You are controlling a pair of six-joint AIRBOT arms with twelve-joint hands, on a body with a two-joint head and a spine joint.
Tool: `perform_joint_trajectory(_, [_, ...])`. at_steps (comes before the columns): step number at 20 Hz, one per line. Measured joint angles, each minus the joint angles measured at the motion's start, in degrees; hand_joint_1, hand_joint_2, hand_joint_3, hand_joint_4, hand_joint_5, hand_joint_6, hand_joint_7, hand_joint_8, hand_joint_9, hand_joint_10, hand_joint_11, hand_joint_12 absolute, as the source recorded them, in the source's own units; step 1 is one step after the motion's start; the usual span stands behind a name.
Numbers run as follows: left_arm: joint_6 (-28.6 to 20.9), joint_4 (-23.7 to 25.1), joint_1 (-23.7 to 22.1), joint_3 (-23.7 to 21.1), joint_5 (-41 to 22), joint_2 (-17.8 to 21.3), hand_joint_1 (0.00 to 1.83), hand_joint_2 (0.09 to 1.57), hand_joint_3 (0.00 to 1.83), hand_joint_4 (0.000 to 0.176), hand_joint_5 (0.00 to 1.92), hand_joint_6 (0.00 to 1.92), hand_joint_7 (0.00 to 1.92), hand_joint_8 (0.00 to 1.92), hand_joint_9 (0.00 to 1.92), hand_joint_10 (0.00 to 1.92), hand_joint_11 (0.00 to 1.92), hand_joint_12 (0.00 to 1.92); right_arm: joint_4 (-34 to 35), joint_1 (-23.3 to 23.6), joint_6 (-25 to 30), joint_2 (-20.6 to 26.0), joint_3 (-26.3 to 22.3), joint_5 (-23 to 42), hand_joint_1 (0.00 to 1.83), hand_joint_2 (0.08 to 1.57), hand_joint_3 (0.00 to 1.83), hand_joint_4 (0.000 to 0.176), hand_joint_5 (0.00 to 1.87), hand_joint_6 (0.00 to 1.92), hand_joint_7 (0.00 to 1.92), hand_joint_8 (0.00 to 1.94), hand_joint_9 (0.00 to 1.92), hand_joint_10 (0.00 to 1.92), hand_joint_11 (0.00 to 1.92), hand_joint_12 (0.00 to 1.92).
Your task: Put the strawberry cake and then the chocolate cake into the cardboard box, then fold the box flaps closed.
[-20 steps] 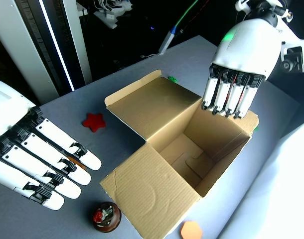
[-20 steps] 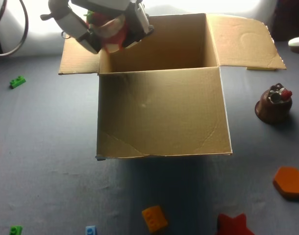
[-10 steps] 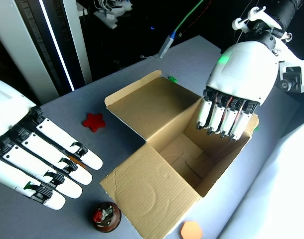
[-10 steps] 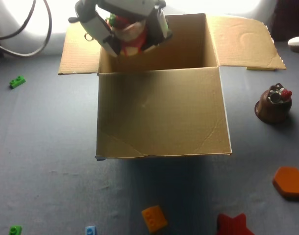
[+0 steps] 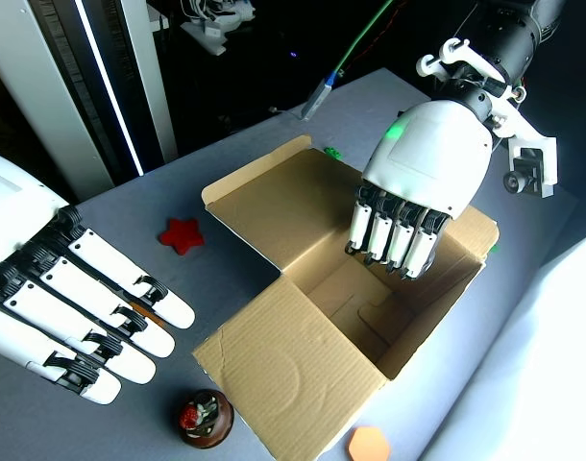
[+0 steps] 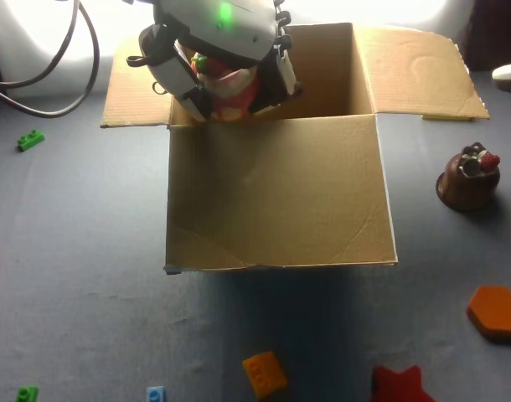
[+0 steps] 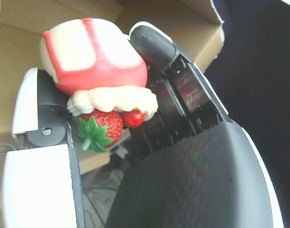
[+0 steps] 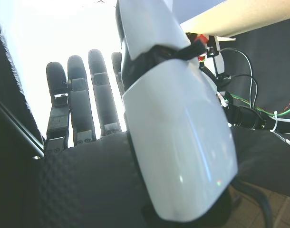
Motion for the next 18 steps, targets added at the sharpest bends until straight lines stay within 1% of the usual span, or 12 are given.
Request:
perform_joint_trajectory(1, [0.02,0.04,0.0,0.0,0.04,0.04,1.09,1.1,0.0,0.0,0.49,0.11,0.57,0.05,0.57,0.21,0.2,1.18,0.0,0.0,0.0,0.0,0.0,0.02,1.1,1.07,0.0,0.0,0.28,0.0,0.33,0.0,0.31,0.01,0.0,0.85])
perform_joint_trajectory(2, [0.04,0.2,0.0,0.0,0.04,0.04,1.02,1.09,0.0,0.0,0.43,0.04,0.49,0.01,0.51,0.11,0.1,1.21,0.0,0.0,0.0,0.0,0.0,0.0,1.11,1.06,0.0,0.003,0.28,0.0,0.33,0.0,0.32,0.01,0.0,0.88])
perform_joint_trajectory(4, [0.22,0.15,-0.22,0.24,0.09,0.02,0.9,1.06,0.0,0.0,0.28,0.0,0.31,0.0,0.4,0.02,0.01,1.2,0.0,0.0,-0.02,0.0,0.0,0.02,1.1,1.05,0.0,0.001,0.27,0.0,0.34,0.0,0.32,0.01,0.0,0.91])
perform_joint_trajectory(5, [0.28,0.17,-0.48,0.35,0.02,0.02,0.84,1.07,0.0,0.0,0.2,0.0,0.24,0.0,0.35,0.0,0.0,1.13,0.0,-0.02,-0.04,0.0,0.0,0.02,1.1,1.05,0.0,0.005,0.26,0.0,0.34,0.0,0.32,0.01,0.0,0.93])
perform_joint_trajectory(6, [0.33,0.15,-0.72,0.66,0.04,0.02,0.81,1.08,0.0,0.0,0.17,0.0,0.21,0.0,0.33,0.0,0.0,1.08,0.0,-0.04,-0.09,0.0,0.0,0.02,1.11,1.06,0.0,0.001,0.25,0.0,0.34,0.0,0.32,0.01,0.0,0.94])
perform_joint_trajectory(7, [0.35,0.35,-1.11,0.98,0.09,-0.02,0.77,1.08,0.0,0.0,0.15,0.0,0.2,0.0,0.28,0.0,0.0,1.02,0.0,-0.04,-0.09,0.0,0.0,0.0,1.08,1.08,0.01,0.002,0.24,0.0,0.31,0.0,0.31,0.0,0.0,0.93])
perform_joint_trajectory(9, [0.61,0.52,-1.92,1.92,0.09,-0.02,0.78,1.06,0.0,0.0,0.14,0.0,0.2,0.0,0.24,0.0,0.0,0.94,0.0,-0.04,-0.09,0.0,0.0,0.04,1.06,1.09,0.01,0.003,0.24,0.0,0.29,0.0,0.32,0.0,0.0,0.92])
perform_joint_trajectory(12, [0.72,1.16,-3.8,3.56,-0.07,-0.04,0.85,1.02,0.0,0.0,0.2,0.01,0.23,0.01,0.3,0.02,0.0,1.06,0.04,-0.9,1.29,0.0,0.09,0.42,1.1,1.07,0.0,0.0,0.25,0.0,0.3,0.0,0.33,0.01,0.0,0.97])
perform_joint_trajectory(14, [0.81,2.27,-5.75,4.26,0.0,0.35,0.83,1.03,0.0,0.0,0.21,0.01,0.24,0.0,0.3,0.01,0.0,1.03,0.02,-1.53,3.63,-0.17,0.68,0.46,1.12,1.05,0.0,0.0,0.22,0.0,0.31,0.01,0.34,0.01,0.0,0.96])
perform_joint_trajectory(15, [0.85,2.25,-6.34,4.26,-0.17,0.55,0.79,1.04,0.0,0.0,0.2,0.0,0.24,0.0,0.3,0.01,0.0,1.05,0.04,-1.77,4.87,-0.48,1.05,0.44,1.15,1.04,0.0,0.0,0.24,0.01,0.33,0.01,0.33,0.0,0.0,0.94])
perform_joint_trajectory(16, [0.85,2.47,-7.13,3.67,-0.33,1.77,0.79,1.04,0.0,0.0,0.2,0.0,0.27,0.01,0.32,0.01,0.0,1.09,0.13,-2.93,7.32,-1.18,2.05,0.68,1.14,1.04,0.0,0.0,0.26,0.02,0.33,0.01,0.32,0.0,0.0,0.94])
perform_joint_trajectory(18, [0.37,3.52,-7.98,2.91,-1.05,3.98,0.78,1.04,0.0,0.0,0.22,0.0,0.31,0.01,0.37,0.02,0.0,1.1,6.21,-3.02,7.48,-2.27,4.13,0.55,1.1,1.06,0.0,0.0,0.26,0.01,0.35,0.01,0.32,0.0,0.0,0.99])
